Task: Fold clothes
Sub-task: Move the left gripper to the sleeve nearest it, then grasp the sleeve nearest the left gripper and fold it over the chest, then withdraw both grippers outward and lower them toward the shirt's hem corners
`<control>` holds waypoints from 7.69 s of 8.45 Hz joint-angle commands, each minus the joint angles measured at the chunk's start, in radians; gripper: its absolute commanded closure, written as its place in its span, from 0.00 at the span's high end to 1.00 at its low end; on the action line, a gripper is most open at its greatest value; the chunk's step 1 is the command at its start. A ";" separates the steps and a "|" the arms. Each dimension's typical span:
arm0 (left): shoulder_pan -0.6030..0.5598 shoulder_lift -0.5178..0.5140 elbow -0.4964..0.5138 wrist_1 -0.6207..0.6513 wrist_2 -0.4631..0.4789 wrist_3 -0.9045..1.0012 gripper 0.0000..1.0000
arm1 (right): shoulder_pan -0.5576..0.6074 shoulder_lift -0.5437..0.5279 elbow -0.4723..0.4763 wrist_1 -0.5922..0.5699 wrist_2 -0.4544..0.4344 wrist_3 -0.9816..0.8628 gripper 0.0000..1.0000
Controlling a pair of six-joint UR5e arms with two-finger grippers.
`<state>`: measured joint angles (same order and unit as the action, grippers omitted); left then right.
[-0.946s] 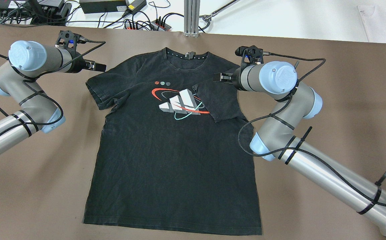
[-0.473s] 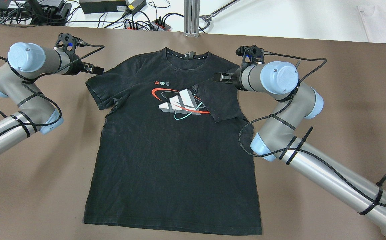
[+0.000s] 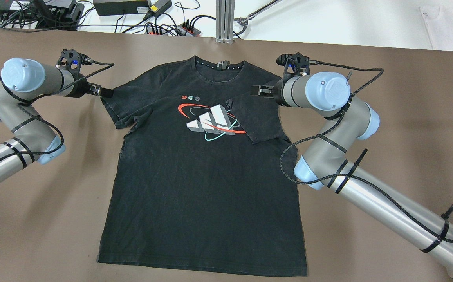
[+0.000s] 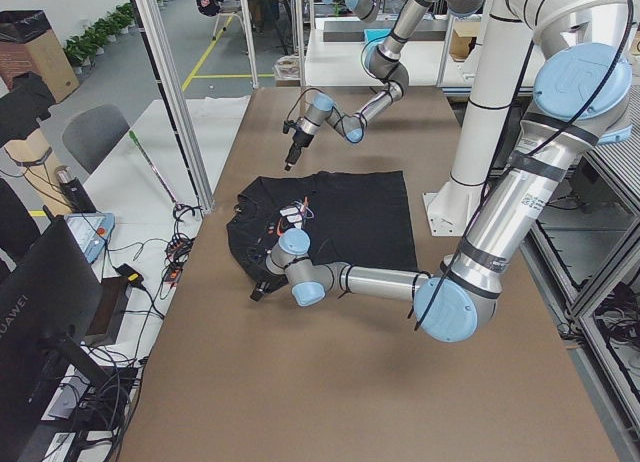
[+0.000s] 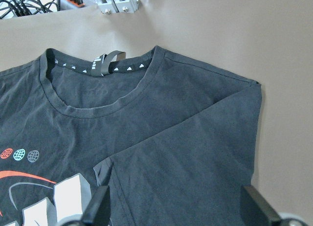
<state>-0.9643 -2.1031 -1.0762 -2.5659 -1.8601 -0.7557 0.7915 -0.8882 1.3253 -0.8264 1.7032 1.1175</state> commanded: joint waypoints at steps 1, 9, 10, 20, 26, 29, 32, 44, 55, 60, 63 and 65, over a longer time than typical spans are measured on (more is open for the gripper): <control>0.005 0.006 -0.002 0.000 -0.002 -0.001 1.00 | 0.000 0.000 0.002 0.001 0.000 -0.001 0.94; 0.036 0.002 -0.008 -0.002 0.005 -0.017 0.09 | 0.000 -0.005 0.002 0.001 -0.004 0.001 0.94; 0.035 0.002 -0.019 -0.004 0.001 -0.019 0.00 | 0.000 -0.005 0.002 0.001 -0.004 0.001 0.94; 0.033 -0.159 -0.197 0.366 -0.031 -0.161 0.00 | 0.000 -0.024 0.026 0.003 -0.004 0.001 0.94; 0.160 -0.371 -0.107 0.489 0.106 -0.394 0.00 | 0.000 -0.035 0.026 0.003 -0.005 -0.004 0.94; 0.202 -0.399 -0.071 0.487 0.159 -0.418 0.00 | 0.000 -0.048 0.026 0.001 -0.007 -0.002 0.94; 0.199 -0.393 -0.070 0.478 0.159 -0.413 0.00 | 0.000 -0.051 0.026 0.003 -0.007 -0.001 0.94; 0.118 -0.215 -0.096 0.114 0.040 -0.457 1.00 | 0.002 -0.064 0.088 -0.006 0.006 0.008 0.94; 0.347 0.343 -0.793 0.222 0.240 -0.856 1.00 | -0.031 -0.547 0.676 -0.126 0.331 0.163 0.94; 0.375 0.363 -0.898 0.372 0.321 -0.930 1.00 | -0.292 -0.555 0.672 -0.108 0.194 0.186 0.94; 0.395 0.376 -0.910 0.378 0.343 -0.929 1.00 | -0.399 -0.740 0.667 0.181 0.170 0.307 0.94; 0.452 0.365 -0.912 0.378 0.386 -0.923 1.00 | -0.403 -0.795 0.649 0.205 0.173 0.330 0.94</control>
<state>-0.5580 -1.7295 -1.9857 -2.1883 -1.5063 -1.6828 0.4051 -1.6156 1.9928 -0.6847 1.8774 1.4159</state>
